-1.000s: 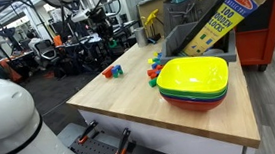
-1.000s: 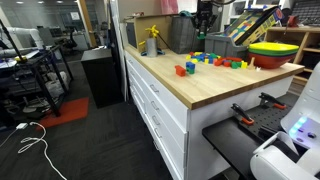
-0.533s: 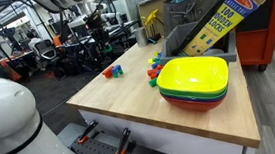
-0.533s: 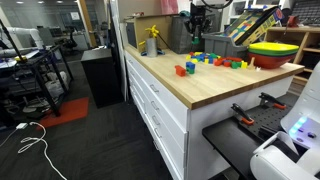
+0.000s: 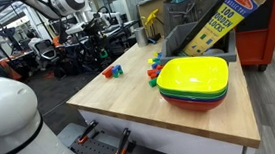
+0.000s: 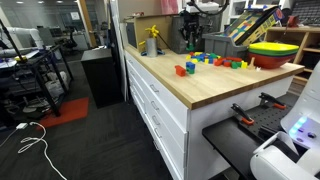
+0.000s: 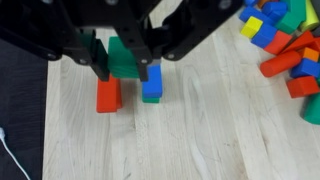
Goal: Pick a green block from the stack and place it on top of the orange block on the far left of the table
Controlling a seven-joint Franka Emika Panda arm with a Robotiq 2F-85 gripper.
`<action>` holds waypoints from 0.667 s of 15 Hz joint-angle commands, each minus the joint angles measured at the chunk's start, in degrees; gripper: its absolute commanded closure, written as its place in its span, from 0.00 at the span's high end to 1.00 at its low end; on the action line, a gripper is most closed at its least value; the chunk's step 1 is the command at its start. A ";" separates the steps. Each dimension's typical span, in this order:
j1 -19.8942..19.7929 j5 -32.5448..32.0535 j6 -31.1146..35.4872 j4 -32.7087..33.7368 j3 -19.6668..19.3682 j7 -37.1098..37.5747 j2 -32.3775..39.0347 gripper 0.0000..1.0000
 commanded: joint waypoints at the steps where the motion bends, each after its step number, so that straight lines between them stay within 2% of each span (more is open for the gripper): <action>1: 0.82 0.54 -0.54 3.02 0.23 0.35 3.03 0.08; 10: 1.26 2.26 0.37 9.57 -1.07 1.29 10.90 0.08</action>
